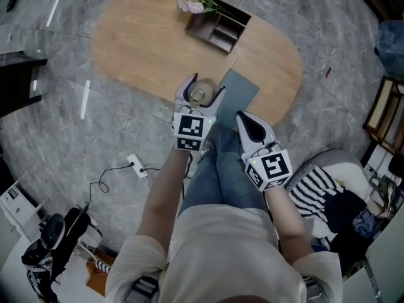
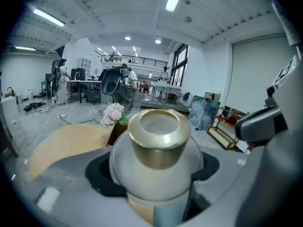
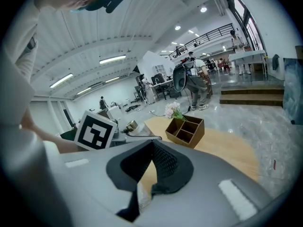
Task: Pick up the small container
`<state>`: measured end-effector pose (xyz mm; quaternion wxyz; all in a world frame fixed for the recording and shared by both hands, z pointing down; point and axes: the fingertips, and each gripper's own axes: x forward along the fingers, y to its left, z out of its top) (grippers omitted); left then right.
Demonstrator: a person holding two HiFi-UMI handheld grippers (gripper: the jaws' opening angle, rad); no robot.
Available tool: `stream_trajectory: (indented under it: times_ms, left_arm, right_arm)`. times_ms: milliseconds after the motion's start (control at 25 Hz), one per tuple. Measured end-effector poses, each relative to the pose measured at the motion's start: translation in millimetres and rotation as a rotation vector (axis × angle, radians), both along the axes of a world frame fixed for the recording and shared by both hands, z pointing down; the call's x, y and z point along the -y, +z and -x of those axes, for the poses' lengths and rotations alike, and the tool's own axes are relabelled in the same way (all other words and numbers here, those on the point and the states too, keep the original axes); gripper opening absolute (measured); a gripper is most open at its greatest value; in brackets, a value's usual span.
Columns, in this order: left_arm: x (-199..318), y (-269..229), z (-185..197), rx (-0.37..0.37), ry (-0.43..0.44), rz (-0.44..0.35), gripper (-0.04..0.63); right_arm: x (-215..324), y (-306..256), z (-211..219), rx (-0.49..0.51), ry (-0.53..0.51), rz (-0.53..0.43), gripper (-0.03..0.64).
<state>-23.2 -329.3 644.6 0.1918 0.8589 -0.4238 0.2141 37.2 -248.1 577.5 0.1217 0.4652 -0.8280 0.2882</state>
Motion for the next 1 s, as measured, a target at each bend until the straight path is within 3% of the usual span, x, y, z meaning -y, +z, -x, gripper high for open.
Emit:
stream_trajectory:
  times_ms: [600,1000]
  left_arm:
    - [-119,-134,39,-0.025,-0.031,-0.064,0.345]
    - [-189,-203,58,-0.050,-0.033,-0.152,0.345]
  right_arm:
    - [-79,-104,20,-0.034,0.006,-0.173,-0.002]
    - [-127,-158,20,-0.051,0.035,-0.262,-0.002]
